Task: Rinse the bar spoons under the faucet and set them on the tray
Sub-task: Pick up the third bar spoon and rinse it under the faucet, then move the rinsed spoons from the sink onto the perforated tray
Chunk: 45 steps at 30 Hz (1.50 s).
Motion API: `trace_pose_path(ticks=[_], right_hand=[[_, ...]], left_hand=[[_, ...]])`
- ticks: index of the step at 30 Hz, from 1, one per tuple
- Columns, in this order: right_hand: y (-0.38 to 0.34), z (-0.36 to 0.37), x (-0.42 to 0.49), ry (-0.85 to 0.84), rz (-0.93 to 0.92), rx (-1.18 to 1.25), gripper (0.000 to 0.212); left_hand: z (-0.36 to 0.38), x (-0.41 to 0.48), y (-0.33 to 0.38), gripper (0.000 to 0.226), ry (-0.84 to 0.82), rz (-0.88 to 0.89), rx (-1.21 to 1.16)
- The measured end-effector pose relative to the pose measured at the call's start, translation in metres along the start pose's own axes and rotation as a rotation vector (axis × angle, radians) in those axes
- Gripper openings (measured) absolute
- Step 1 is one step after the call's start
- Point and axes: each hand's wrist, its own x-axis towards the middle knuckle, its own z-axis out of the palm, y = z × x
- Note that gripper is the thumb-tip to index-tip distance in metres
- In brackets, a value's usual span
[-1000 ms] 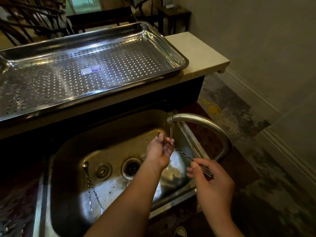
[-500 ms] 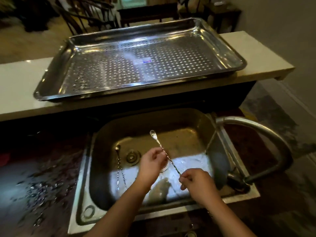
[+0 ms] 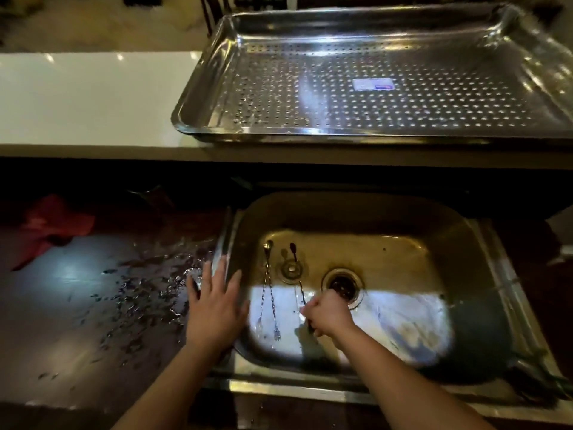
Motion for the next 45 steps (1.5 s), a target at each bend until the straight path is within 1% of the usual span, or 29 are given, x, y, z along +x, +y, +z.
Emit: trace_pose_path(ticks=[4, 6, 8, 12, 16, 22, 28, 30, 32, 36, 38, 41, 43, 45], right_hand=[[-0.018, 0.038, 0.033, -0.023, 0.027, -0.105, 0.023], [-0.024, 0.054, 0.049, -0.029, 0.056, -0.119, 0.025], [-0.028, 0.066, 0.063, -0.010, 0.088, -0.124, 0.022], [-0.029, 0.089, 0.075, 0.015, 0.134, -0.130, 0.021], [-0.026, 0.101, 0.075, 0.013, 0.155, -0.136, 0.021], [-0.011, 0.082, 0.058, 0.013, 0.076, -0.112, 0.018], [0.038, 0.017, 0.015, 0.076, -0.013, 0.052, 0.012], [0.056, -0.008, -0.004, 0.131, 0.008, 0.075, 0.011], [0.075, -0.033, -0.023, 0.223, 0.011, 0.116, 0.010], [0.113, -0.078, -0.064, 0.454, -0.016, 0.203, 0.018], [0.131, -0.098, -0.082, 0.593, -0.018, 0.301, 0.022], [0.155, -0.125, -0.104, 0.772, 0.030, 0.443, 0.024], [0.165, -0.136, -0.114, 0.846, 0.024, 0.510, 0.026], [0.168, -0.139, -0.120, 0.886, -0.005, 0.557, 0.027]], left_hand=[[0.009, 0.001, -0.003, 0.071, -0.001, -0.004, 0.057], [0.011, 0.002, -0.003, 0.076, -0.016, 0.001, 0.075], [0.011, 0.002, -0.002, 0.079, -0.010, 0.007, 0.074], [0.010, 0.002, -0.001, 0.077, 0.010, 0.026, 0.060], [0.011, 0.003, -0.001, 0.077, -0.007, 0.018, 0.082], [0.013, 0.004, -0.002, 0.078, -0.040, 0.014, 0.113], [0.013, 0.003, -0.002, 0.081, -0.080, -0.020, 0.153], [0.011, 0.002, -0.002, 0.081, -0.085, -0.017, 0.160], [0.010, 0.001, -0.001, 0.081, -0.092, -0.008, 0.156], [0.010, 0.001, -0.001, 0.082, -0.103, 0.020, 0.141], [0.012, 0.000, -0.001, 0.080, -0.100, 0.025, 0.108], [0.017, 0.000, -0.001, 0.077, -0.090, 0.024, 0.073], [0.019, 0.000, -0.002, 0.077, -0.073, 0.012, 0.052], [0.020, 0.000, -0.002, 0.077, -0.079, -0.009, 0.031]])
